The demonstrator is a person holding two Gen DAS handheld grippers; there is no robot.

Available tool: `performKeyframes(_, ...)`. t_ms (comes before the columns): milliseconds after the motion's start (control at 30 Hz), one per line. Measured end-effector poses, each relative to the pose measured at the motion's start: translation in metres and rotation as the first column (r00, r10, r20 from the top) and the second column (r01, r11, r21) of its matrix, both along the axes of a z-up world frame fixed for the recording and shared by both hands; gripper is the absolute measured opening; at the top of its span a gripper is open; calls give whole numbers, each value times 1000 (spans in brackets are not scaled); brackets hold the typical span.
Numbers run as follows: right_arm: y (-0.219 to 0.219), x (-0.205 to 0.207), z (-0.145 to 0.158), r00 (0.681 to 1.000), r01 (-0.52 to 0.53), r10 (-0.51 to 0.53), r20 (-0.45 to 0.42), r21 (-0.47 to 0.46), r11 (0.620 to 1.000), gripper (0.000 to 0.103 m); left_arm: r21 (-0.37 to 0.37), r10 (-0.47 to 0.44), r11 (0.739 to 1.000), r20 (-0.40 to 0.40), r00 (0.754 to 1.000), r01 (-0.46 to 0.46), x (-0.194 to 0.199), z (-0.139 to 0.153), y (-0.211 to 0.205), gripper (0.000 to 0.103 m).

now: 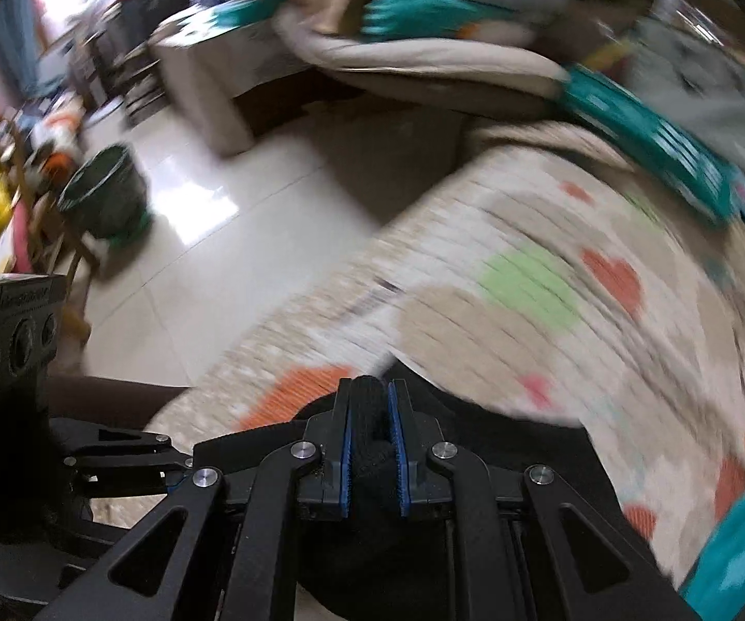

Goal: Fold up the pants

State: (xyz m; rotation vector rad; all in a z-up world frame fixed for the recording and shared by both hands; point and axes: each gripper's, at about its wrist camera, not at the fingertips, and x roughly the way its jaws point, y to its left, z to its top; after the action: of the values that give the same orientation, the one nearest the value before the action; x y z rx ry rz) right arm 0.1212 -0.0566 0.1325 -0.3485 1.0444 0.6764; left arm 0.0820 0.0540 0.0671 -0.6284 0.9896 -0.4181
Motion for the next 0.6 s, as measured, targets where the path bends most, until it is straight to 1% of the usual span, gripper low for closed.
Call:
performKeyframes(67, -30, 5, -7, 998, 61, -61, -19, 12, 998, 13, 32, -48, 998, -13, 999, 48, 4, -3, -31, 20)
performKeyframes(100, -51, 6, -15, 994, 103, -102, -36, 18, 995, 13, 46, -66, 997, -17, 998, 67, 5, -6, -43, 20)
performKeyframes(167, -79, 9, -30, 985, 162, -160, -64, 20, 987, 13, 76, -106, 991, -26, 994, 107, 4, -10, -68, 20)
performKeyframes(200, -92, 11, -36, 980, 184, -182, -75, 19, 983, 14, 85, -125, 988, -31, 992, 128, 2, -12, -80, 20)
performKeyframes(267, -118, 14, -48, 967, 240, -239, -87, 5, 971, 20, 90, -162, 982, -40, 986, 165, -7, -13, -95, 21)
performKeyframes(300, -132, 16, -52, 955, 285, -284, -81, -9, 959, 27, 96, -180, 978, -39, 983, 183, -12, -11, -100, 22)
performKeyframes(333, -145, 18, -54, 940, 332, -332, -76, -13, 943, 43, 96, -200, 975, -35, 979, 202, -17, -9, -103, 25)
performKeyframes(367, -160, 20, -54, 922, 381, -381, -74, -4, 924, 54, 93, -213, 972, -28, 977, 215, -24, -5, -104, 29)
performKeyframes(400, -174, 22, -51, 896, 441, -439, -70, 19, 897, 63, 86, -226, 970, -21, 974, 226, -32, -2, -102, 31)
performKeyframes(433, -188, 22, -45, 864, 503, -500, -62, 39, 864, 63, 81, -234, 969, -15, 972, 235, -40, 2, -97, 36)
performKeyframes(467, -198, 20, -38, 839, 545, -543, -47, 70, 836, 63, 78, -235, 969, -11, 972, 235, -45, 5, -92, 37)
performKeyframes(500, -202, 18, -29, 829, 559, -558, -39, 110, 822, 63, 76, -229, 970, -9, 973, 229, -51, 7, -85, 37)
performKeyframes(533, -202, 15, -19, 831, 552, -554, -37, 169, 817, 61, 78, -217, 973, -12, 976, 217, -54, 8, -76, 37)
performKeyframes(567, -197, 9, -6, 850, 518, -526, -32, 235, 823, 59, 81, -195, 977, -18, 981, 196, -56, 8, -67, 38)
performKeyframes(600, -188, 4, 3, 870, 480, -493, -26, 276, 833, 54, 83, -159, 983, -28, 987, 161, -58, 7, -56, 38)
